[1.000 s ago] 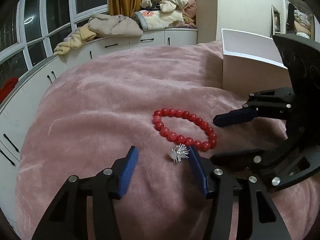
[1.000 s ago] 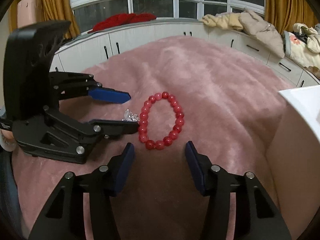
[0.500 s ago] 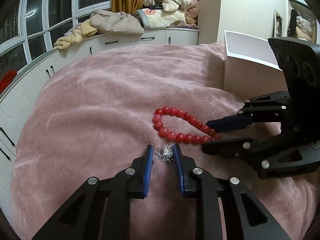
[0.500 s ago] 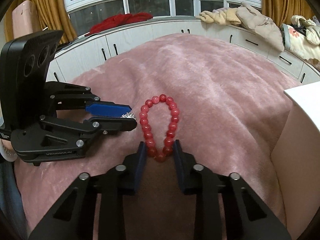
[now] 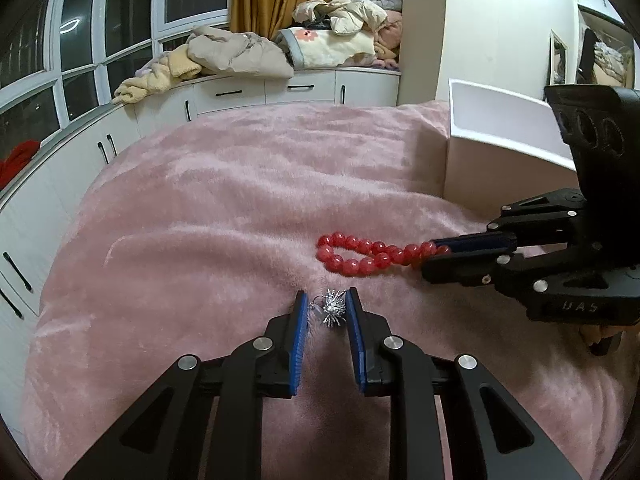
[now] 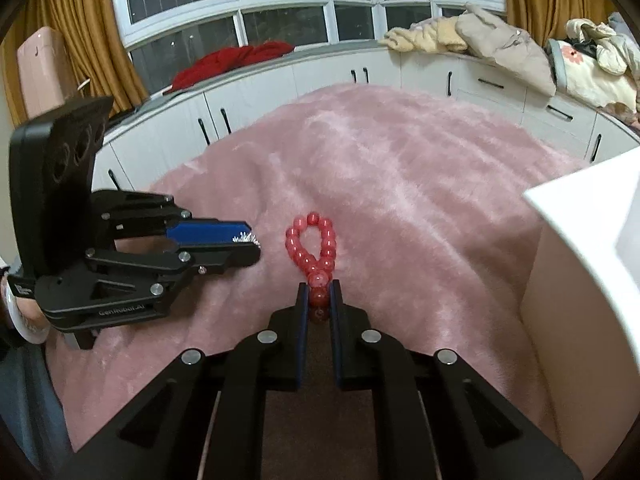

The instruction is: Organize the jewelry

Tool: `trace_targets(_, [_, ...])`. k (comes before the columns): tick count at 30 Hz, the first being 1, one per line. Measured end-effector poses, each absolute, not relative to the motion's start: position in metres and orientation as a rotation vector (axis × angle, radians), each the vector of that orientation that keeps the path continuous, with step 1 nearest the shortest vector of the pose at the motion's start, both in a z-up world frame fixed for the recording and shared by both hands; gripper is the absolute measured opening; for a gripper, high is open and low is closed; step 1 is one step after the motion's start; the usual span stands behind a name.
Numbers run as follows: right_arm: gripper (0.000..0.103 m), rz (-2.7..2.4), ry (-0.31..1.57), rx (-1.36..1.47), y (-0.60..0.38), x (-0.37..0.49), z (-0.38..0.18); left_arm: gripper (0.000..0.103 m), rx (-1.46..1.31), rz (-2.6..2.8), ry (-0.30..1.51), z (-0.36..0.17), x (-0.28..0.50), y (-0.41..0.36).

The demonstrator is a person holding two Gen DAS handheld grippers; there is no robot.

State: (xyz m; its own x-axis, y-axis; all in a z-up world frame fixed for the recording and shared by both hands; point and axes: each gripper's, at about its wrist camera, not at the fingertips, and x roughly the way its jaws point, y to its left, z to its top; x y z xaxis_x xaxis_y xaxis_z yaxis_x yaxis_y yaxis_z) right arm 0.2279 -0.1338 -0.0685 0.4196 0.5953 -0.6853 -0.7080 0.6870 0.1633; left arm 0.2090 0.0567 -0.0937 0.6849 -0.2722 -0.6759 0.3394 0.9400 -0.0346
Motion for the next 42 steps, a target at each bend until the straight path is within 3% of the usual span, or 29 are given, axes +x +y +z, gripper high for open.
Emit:
trace_targets(24, [0.010,0.764,0.565,-0.046,-0.198,0.189,0.042,0.024,0.143,-0.297,0.592,-0.016,0.152,0.050])
trace_targets(42, [0.011,0.689,0.395,-0.064,-0.284,0.149,0.138,0.024,0.275,-0.383,0.491,0.079,0.137,-0.031])
